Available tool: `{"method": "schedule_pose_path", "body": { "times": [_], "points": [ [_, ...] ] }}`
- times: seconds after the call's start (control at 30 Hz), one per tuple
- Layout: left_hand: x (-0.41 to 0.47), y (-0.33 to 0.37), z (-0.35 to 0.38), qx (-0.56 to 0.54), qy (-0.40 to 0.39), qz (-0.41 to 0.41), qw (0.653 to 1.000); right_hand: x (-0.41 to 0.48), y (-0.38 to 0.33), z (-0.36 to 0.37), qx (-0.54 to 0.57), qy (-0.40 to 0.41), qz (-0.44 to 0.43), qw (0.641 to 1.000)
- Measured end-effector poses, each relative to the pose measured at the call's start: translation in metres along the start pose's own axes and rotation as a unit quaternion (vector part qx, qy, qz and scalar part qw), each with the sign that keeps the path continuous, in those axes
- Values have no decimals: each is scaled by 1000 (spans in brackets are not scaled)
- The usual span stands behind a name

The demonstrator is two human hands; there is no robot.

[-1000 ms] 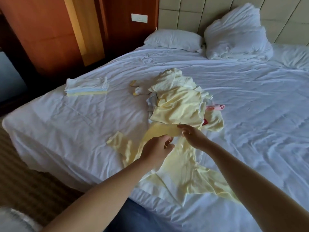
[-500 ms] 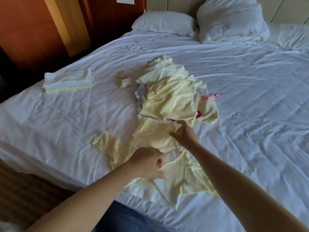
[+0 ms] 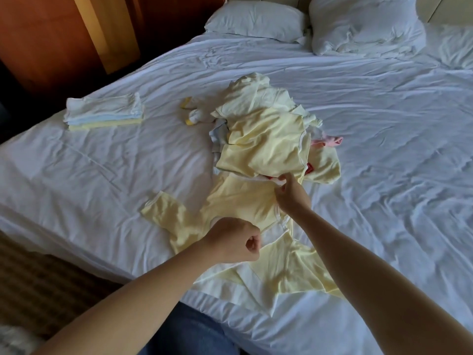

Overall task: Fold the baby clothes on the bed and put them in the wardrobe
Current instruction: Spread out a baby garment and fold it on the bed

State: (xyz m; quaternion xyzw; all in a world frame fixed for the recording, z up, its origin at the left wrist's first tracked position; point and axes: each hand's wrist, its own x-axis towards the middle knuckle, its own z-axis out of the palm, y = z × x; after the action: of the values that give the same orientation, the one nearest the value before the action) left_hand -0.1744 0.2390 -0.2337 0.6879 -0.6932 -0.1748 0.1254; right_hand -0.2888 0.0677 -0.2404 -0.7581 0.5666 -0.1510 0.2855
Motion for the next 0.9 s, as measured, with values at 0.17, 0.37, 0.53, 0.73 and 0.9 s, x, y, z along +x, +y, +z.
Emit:
{"method": "schedule_pose_path", "body": {
  "times": [0.17,0.37,0.53,0.73,0.9],
  "points": [
    [4,-14,7,-33,101,41,993,-9,3,-3,-30,89,-131,987],
    [30,-43,1,48,248,-28,967,-28,-11,12,-51,8,-211,976],
    [44,-71,7,127,104,-83,983,-36,9,36,-178,-75,-158,968],
    [45,-89,22,139,53,-145,978,-32,22,47,-260,-59,-176,948],
    [44,-94,15,128,7,-123,984,-33,19,45,-263,-69,-165,948]
  ]
}}
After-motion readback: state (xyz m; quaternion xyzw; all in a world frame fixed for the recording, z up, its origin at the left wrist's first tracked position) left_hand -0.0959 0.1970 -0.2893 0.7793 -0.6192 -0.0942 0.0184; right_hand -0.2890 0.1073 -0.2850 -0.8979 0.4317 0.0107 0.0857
